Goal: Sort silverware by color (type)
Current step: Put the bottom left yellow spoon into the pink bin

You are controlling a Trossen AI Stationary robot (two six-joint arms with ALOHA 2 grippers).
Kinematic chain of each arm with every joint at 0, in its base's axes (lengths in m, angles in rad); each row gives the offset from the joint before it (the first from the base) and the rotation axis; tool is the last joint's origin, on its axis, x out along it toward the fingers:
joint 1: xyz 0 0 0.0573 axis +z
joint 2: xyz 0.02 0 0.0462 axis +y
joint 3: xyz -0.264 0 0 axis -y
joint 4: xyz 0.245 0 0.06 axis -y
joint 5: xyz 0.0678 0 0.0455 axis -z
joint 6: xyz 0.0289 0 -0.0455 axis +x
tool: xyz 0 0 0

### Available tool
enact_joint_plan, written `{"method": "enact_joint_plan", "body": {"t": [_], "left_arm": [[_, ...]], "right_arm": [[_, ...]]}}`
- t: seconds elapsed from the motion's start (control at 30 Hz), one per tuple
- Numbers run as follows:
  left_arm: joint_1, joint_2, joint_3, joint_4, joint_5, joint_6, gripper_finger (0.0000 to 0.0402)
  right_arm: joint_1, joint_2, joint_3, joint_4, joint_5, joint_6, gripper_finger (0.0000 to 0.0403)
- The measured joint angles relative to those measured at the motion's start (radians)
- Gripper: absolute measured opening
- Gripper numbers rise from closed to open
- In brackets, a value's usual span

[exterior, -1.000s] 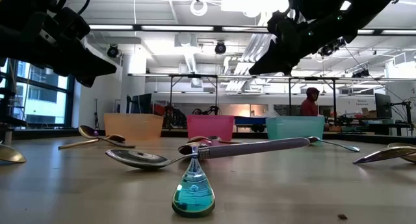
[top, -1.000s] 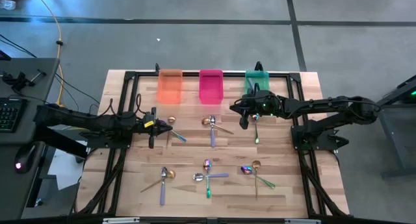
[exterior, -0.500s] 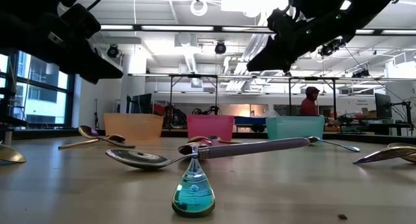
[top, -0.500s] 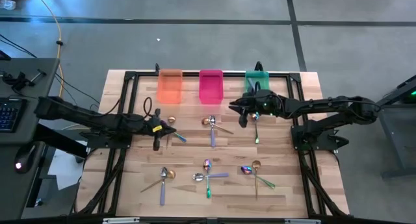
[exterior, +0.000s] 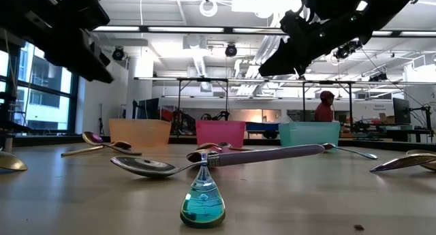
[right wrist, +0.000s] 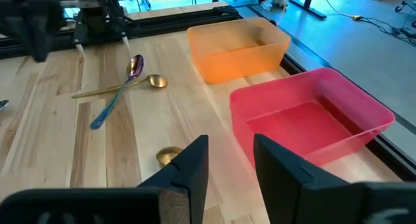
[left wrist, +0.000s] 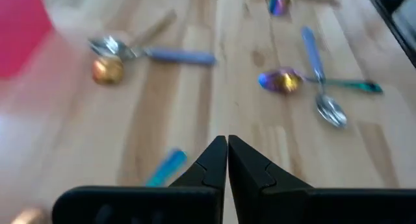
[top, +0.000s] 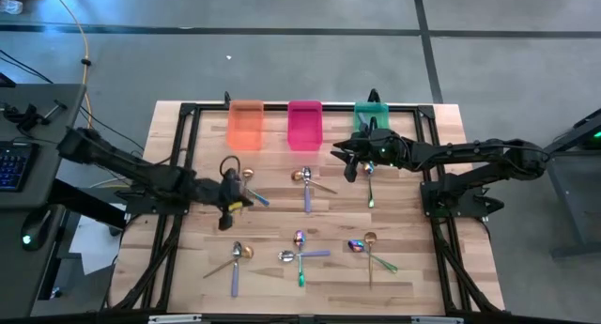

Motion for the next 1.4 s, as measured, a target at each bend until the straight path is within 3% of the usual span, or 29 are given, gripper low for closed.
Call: {"method": "enact_joint_plan", "body": {"t": [0.23,0.4,0.6,0.77,0.9,1.4], "left_arm": [[-0.15,0.124,0.165,-0.306,-0.011,-0.26,0.0007],[-0.266,0.215,0.276,-0.456,-0.009,-0.331,0.003],[-0.358,0.345,0.387,-0.57,0.089,-0.537,0.0072],[-0.409,0.465,0.409,-0.562,0.152,-0.803,0.0105],[-0.441,0.543,0.409,-0.531,0.204,-0.892,0.0118],[-0.514,0.705,0.413,-0.409,0.116,-0.986,0.012]], "right_arm": [[0.0,0.0,0.0,-0.002,-0.006,0.001,0.0107],[0.0,0.0,0.0,-0.002,-0.006,-0.007,0.0107],[0.0,0.0,0.0,-0.021,-0.007,-0.008,0.0107],[0.0,0.0,0.0,-0.023,-0.007,-0.006,0.0107],[0.0,0.0,0.0,-0.036,-0.008,-0.005,0.0107],[0.0,0.0,0.0,-0.033,-0.008,-0.041,0.0107]]}}
